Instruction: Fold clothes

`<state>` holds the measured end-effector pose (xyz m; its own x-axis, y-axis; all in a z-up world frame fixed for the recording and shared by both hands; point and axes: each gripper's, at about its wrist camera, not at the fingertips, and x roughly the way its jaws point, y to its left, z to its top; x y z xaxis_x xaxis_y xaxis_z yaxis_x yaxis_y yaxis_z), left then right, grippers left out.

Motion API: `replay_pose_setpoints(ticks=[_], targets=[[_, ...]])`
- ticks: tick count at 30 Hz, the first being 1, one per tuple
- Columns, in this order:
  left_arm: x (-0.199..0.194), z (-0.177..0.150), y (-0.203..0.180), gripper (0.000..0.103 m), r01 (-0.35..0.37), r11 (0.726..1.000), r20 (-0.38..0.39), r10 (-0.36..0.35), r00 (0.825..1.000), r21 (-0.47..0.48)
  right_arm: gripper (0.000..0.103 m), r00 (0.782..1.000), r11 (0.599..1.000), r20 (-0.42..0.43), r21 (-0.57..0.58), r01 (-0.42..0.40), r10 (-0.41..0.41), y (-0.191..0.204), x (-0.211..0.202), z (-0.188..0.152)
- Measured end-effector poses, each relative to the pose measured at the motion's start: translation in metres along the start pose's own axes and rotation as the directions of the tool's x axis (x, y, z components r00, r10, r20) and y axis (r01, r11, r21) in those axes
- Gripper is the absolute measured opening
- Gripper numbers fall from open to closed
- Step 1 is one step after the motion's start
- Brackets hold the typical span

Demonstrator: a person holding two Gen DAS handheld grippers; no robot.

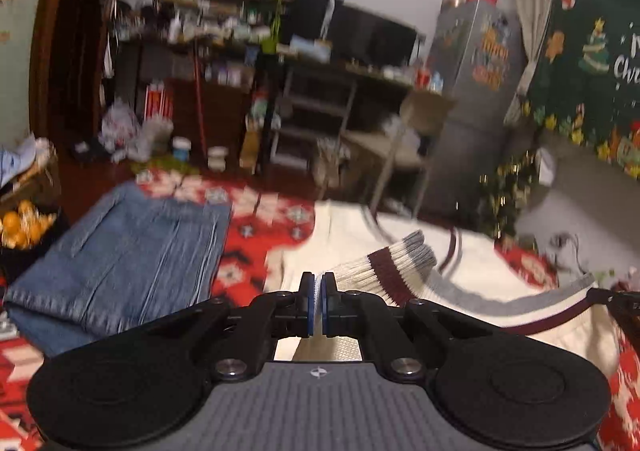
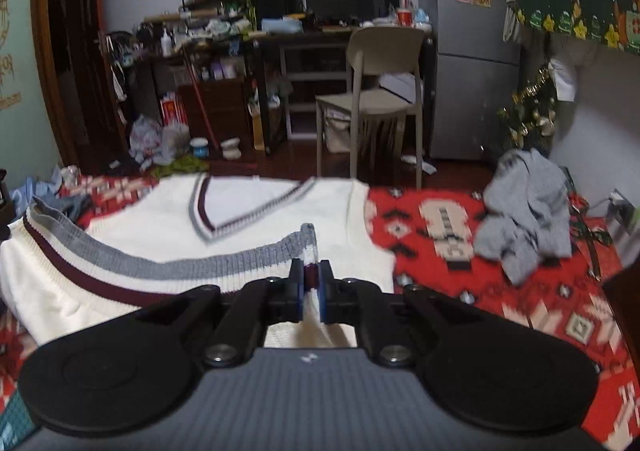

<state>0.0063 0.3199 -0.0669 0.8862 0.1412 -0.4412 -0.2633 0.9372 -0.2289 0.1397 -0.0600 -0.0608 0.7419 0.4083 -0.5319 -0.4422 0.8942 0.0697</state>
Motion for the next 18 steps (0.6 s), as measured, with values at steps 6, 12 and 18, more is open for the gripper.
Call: replay_pose_setpoints(ticks=[6,12,18], targets=[[0.045,0.001,0.001,0.004,-0.028,0.999,-0.058,0.030,0.998,0.029,0.007,1.000,0.999,-0.014,0.035,0.028,-0.027,-0.012,0.036,0.008],[0.076,-0.007,0.008,0.004,-0.039,0.999,-0.105,0.041,0.994,0.023,0.007,0.998,0.998,-0.049,0.042,0.045,-0.043,-0.019,0.072,0.002],[0.097,-0.017,0.011,0.006,-0.052,0.999,-0.167,0.053,0.985,0.015,0.008,0.992,0.996,-0.096,0.023,0.081,-0.078,-0.022,0.094,-0.012]])
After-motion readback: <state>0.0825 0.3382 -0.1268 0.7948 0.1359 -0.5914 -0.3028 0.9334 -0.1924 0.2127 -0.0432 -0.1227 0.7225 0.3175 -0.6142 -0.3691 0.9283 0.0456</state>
